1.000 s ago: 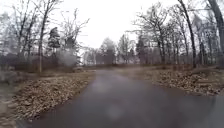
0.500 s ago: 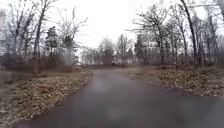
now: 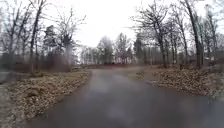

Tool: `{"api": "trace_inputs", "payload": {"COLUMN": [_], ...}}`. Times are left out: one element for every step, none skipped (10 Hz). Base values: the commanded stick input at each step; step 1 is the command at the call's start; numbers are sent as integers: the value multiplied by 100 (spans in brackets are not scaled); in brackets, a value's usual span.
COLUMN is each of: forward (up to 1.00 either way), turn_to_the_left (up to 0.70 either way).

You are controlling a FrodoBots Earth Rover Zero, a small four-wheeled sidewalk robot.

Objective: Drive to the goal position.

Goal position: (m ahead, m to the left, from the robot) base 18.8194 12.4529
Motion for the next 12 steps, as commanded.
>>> {"api": "trace_inputs", "payload": {"forward": [100,100,100,100,100,100,100,100,100,100,100,100], "turn_to_the_left": [0,0,0,0,0,0,0,0,0,0,0,0]}}
